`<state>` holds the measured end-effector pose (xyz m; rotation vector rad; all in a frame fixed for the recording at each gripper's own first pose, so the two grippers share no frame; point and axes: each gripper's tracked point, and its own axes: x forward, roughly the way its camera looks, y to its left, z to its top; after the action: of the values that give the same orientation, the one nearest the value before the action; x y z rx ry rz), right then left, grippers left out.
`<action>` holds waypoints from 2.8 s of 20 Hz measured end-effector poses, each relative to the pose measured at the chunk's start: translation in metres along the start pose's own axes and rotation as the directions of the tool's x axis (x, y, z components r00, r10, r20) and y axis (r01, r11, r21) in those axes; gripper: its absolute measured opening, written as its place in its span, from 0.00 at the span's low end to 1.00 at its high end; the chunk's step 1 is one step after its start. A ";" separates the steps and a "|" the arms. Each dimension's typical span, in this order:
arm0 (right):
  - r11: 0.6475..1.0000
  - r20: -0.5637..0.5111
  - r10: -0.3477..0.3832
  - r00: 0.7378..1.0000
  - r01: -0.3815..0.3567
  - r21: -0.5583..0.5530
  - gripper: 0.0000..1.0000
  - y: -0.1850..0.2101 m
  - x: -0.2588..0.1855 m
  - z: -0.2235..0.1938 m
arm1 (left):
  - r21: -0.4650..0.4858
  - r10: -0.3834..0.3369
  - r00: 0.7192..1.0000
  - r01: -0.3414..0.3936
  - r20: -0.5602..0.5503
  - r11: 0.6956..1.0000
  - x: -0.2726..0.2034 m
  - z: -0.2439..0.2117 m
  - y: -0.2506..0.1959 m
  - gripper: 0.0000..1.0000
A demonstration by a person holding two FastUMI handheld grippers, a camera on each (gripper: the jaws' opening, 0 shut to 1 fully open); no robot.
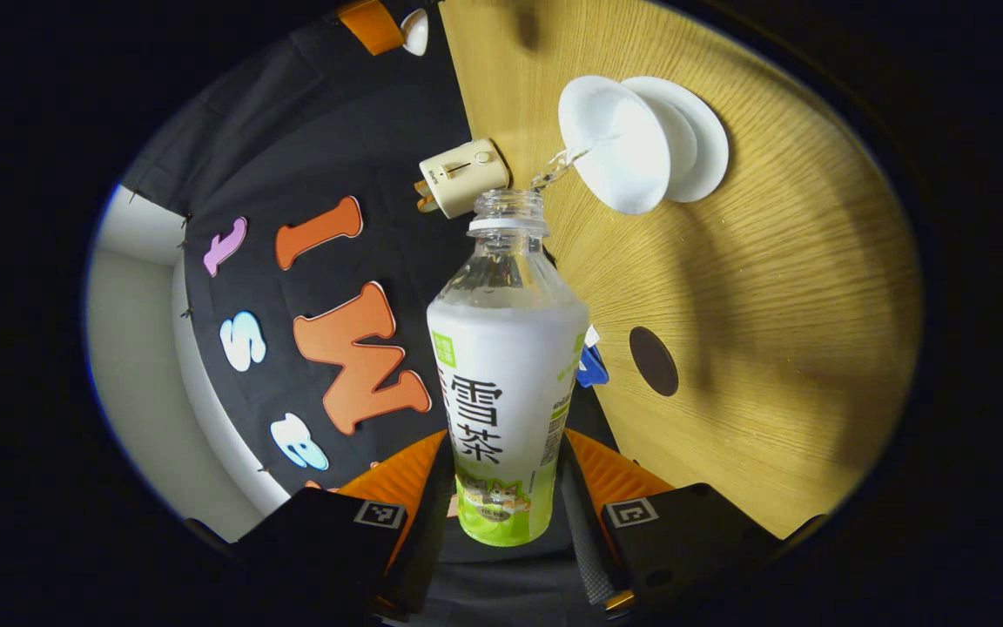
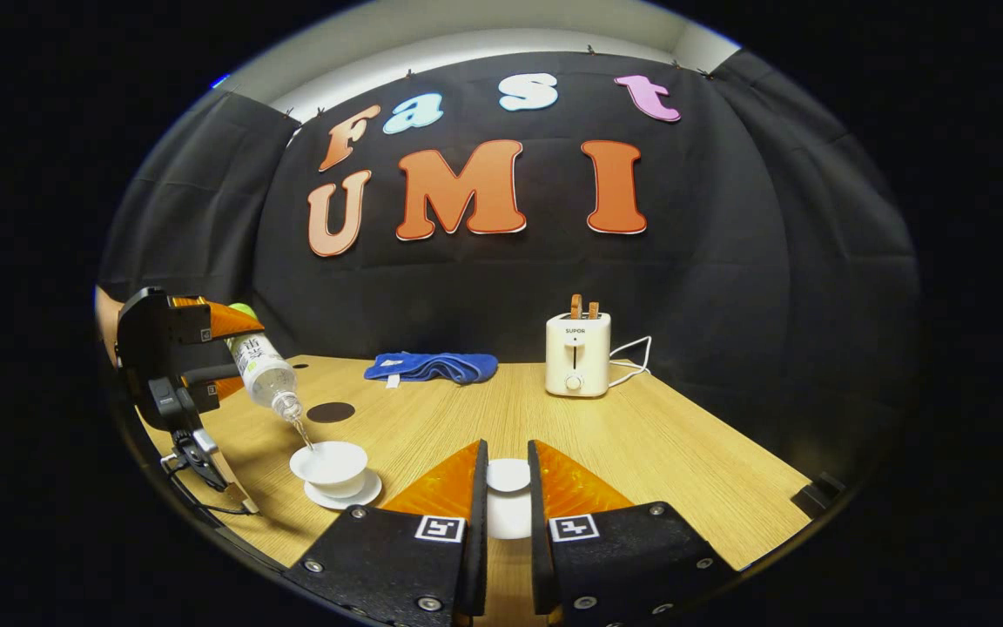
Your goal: Open the teacup lid with one hand, grasp the water bottle and pour water into the teacup with the other hand; after pouring, place the water bottle on the coaster and then close the teacup lid.
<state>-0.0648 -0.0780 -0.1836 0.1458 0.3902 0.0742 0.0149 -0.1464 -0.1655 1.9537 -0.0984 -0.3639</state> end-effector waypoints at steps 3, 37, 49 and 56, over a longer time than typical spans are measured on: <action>1.000 0.001 0.003 1.000 -0.003 0.005 0.21 0.000 0.000 0.000 | 0.053 0.009 1.000 -0.010 0.022 0.999 0.002 0.003 0.007 0.66; 0.995 -0.010 0.084 0.996 -0.085 -0.054 0.21 0.051 0.008 0.000 | -0.121 0.033 0.991 -0.017 0.132 0.992 0.017 0.026 -0.035 0.65; 0.988 0.013 0.146 0.989 -0.145 -0.043 0.21 0.097 0.035 0.024 | -0.867 0.242 0.970 -0.143 -0.026 0.478 0.014 -0.039 0.041 0.65; 0.985 0.001 0.166 0.986 -0.166 -0.051 0.21 0.121 0.043 0.025 | -0.996 0.134 0.991 -0.014 -0.027 -0.090 0.064 -0.065 0.047 0.65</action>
<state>-0.0204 0.0427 -0.1581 0.1285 0.3698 0.2481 0.1000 -0.1227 -0.1126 0.2918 0.0350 -0.2764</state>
